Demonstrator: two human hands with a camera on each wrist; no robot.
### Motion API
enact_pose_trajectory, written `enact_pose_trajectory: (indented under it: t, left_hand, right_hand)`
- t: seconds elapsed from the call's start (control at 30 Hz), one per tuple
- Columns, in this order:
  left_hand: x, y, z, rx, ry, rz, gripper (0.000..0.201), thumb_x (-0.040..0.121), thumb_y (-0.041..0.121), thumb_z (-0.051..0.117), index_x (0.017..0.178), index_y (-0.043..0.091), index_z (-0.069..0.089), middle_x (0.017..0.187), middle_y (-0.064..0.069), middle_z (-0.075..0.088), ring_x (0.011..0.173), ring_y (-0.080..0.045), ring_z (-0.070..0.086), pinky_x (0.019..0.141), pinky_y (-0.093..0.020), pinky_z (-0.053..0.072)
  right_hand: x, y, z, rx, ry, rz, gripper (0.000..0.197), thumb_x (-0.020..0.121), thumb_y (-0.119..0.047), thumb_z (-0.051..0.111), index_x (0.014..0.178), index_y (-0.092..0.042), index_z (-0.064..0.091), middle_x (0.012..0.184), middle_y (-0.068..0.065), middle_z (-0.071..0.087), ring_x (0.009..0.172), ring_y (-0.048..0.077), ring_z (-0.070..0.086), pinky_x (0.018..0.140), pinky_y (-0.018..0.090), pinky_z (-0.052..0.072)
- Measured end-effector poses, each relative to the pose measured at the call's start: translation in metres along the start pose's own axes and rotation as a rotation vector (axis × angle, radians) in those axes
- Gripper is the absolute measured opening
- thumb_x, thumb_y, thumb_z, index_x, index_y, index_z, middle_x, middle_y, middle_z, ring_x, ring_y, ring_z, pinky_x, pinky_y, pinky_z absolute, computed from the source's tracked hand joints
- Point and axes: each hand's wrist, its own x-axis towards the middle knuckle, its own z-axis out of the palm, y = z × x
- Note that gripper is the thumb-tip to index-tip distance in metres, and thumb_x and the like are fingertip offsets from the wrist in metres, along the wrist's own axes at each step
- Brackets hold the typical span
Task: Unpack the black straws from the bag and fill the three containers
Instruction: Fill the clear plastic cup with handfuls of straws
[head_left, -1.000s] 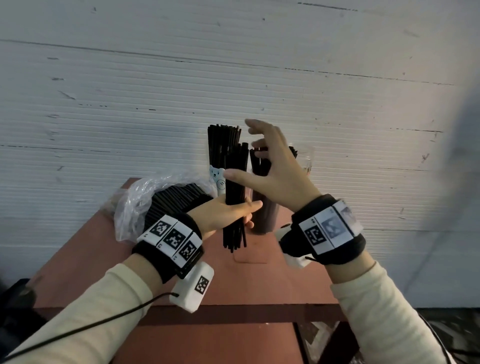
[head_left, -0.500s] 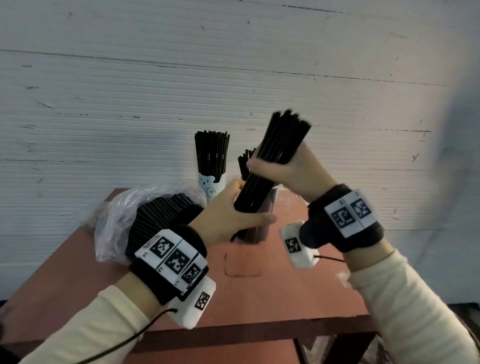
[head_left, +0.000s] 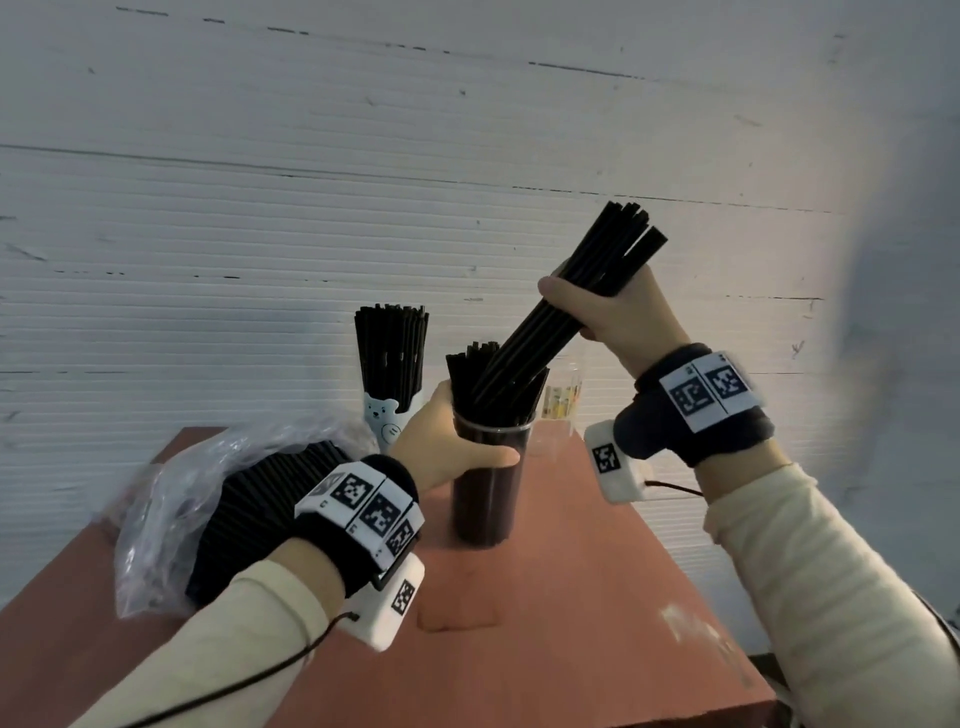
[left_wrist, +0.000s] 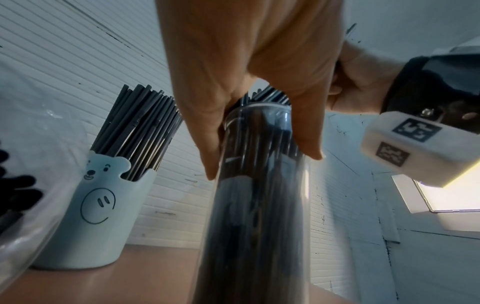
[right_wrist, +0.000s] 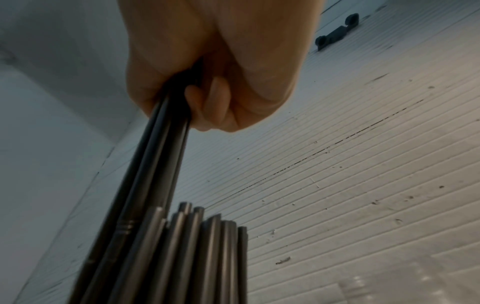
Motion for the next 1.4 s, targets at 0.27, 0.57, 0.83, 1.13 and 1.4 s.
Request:
enact_pose_trajectory:
  t: [0.27,0.57,0.83,1.13,1.4]
  left_hand:
    - [0.004,-0.005,-0.003,-0.008,-0.022,-0.002,0.084,0.062,0.023,0.09,0.133,0.023,0.045,0.115,0.013,0.057,0.108,-0.006,0.051,0.085,-0.016,0.035]
    - [0.003,-0.008,-0.004,0.005,-0.026,0.002,0.08,0.062,0.032,0.089,0.129,0.03,0.047,0.114,0.017,0.058,0.111,-0.007,0.054,0.091,-0.022,0.036]
    - [0.002,-0.007,-0.005,0.018,-0.028,0.013,0.076,0.064,0.029,0.089,0.128,0.029,0.049,0.107,0.019,0.057,0.103,-0.004,0.052,0.082,-0.014,0.036]
    - [0.001,-0.009,-0.005,-0.023,-0.025,0.025,0.071,0.062,0.029,0.09,0.122,0.028,0.052,0.109,0.017,0.063,0.1,0.005,0.056,0.076,-0.009,0.038]
    - [0.0,-0.001,0.001,-0.052,-0.049,0.015,0.079,0.069,0.019,0.086,0.134,0.02,0.042,0.113,0.012,0.057,0.102,-0.001,0.054,0.078,-0.01,0.037]
  right_hand:
    - [0.019,0.01,0.02,-0.266,-0.238,0.007,0.037,0.083,-0.029,0.073,0.089,0.005,0.061,0.077,0.005,0.059,0.068,0.01,0.057,0.064,0.025,0.047]
    - [-0.014,0.017,0.04,-0.27,-0.225,-0.019,0.093,0.063,-0.06,0.077,0.139,-0.033,0.032,0.14,-0.004,0.035,0.132,0.014,0.036,0.11,0.037,0.037]
    - [-0.017,0.019,0.059,-0.445,-0.138,-0.458,0.044,0.096,-0.017,0.054,0.139,-0.013,0.048,0.14,0.003,0.049,0.125,0.011,0.047,0.104,0.013,0.034]
    - [-0.032,0.021,0.066,-0.511,-0.218,-0.385,0.053,0.1,-0.027,0.046,0.149,-0.017,0.031,0.156,-0.002,0.031,0.14,0.011,0.033,0.113,0.02,0.024]
    - [-0.036,0.029,0.068,-0.755,-0.307,-0.374,0.04,0.101,-0.034,0.042,0.136,-0.019,0.053,0.143,-0.003,0.051,0.139,0.013,0.037,0.112,0.028,0.027]
